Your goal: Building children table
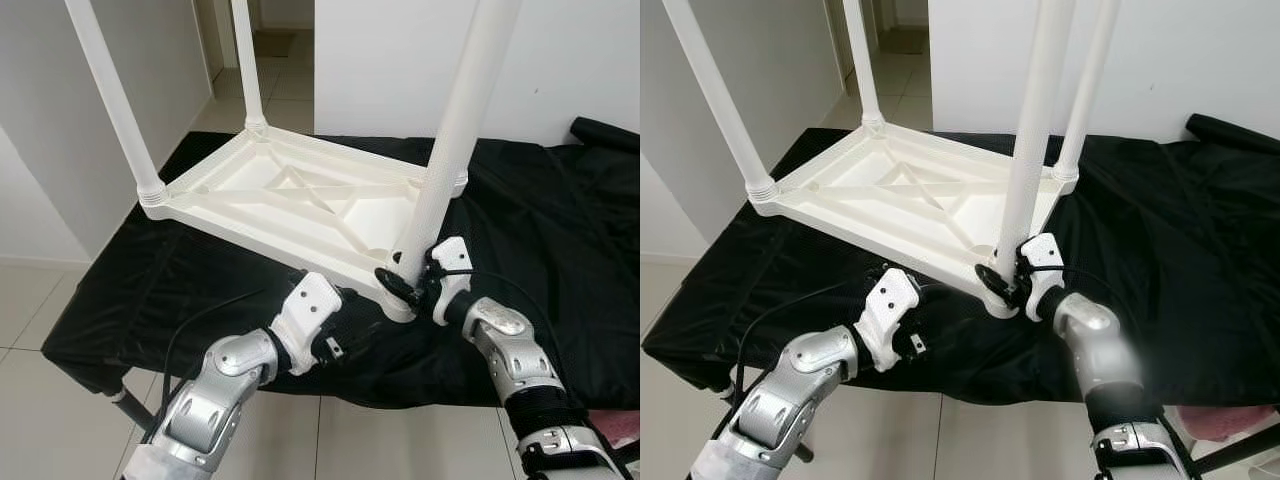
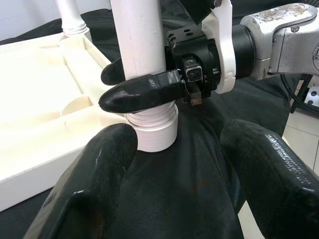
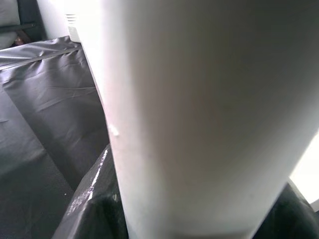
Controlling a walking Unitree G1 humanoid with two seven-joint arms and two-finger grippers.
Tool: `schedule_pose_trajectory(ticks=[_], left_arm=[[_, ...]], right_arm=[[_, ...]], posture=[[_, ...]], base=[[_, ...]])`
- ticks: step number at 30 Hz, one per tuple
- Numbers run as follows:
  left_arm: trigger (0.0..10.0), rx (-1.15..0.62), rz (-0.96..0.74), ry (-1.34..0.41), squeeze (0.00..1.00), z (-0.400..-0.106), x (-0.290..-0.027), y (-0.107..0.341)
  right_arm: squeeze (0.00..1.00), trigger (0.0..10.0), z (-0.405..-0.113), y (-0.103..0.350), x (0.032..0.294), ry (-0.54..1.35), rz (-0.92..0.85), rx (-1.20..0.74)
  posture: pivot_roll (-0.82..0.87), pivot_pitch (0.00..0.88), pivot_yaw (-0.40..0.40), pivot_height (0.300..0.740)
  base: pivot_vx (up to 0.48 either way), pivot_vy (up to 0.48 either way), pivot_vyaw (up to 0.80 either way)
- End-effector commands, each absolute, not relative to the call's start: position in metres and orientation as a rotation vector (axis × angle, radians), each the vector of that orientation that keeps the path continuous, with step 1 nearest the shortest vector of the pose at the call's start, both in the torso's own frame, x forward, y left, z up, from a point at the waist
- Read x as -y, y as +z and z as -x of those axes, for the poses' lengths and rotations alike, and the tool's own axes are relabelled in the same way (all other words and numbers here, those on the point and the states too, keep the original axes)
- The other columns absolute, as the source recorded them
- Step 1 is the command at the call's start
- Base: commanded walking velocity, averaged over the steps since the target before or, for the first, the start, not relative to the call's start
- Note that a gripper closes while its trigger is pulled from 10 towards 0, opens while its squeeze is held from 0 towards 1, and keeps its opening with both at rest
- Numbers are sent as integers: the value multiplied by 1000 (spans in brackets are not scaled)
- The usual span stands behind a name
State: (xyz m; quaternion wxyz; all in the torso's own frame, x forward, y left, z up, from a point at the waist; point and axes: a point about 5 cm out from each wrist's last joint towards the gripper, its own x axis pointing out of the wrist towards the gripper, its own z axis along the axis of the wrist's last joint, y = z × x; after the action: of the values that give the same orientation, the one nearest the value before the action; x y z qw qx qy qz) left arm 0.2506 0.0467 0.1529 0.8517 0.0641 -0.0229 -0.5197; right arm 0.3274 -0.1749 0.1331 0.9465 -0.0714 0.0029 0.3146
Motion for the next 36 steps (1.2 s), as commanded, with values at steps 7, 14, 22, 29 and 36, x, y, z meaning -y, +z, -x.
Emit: schedule_pose_trajectory(ticks=[7,14,22,29,36], left_arm=[[10000,48,-138,-1039,0,-256,-49,152],[10000,39,-138,-1034,0,-256,-50,151],[10000,34,-135,-1032,0,-255,-50,150],[10000,36,-134,-1035,0,-256,-50,151],[10000,48,-119,-1030,0,-255,-49,155]], right_arm=[[0,10000,-333,121,177,449,208,-80],[0,10000,-330,115,164,281,120,-79],[0,10000,-319,112,150,50,78,-73],[0,10000,-319,116,134,-195,-52,-68],[0,10000,-320,128,114,-154,-60,-29]], posture=[[-35,0,58,740],[-31,15,58,740],[-35,22,63,740],[-34,22,60,740],[-7,8,40,740]], base=[[0,0,0],[0,0,0],[0,0,0],[0,0,0],[0,0,0]])
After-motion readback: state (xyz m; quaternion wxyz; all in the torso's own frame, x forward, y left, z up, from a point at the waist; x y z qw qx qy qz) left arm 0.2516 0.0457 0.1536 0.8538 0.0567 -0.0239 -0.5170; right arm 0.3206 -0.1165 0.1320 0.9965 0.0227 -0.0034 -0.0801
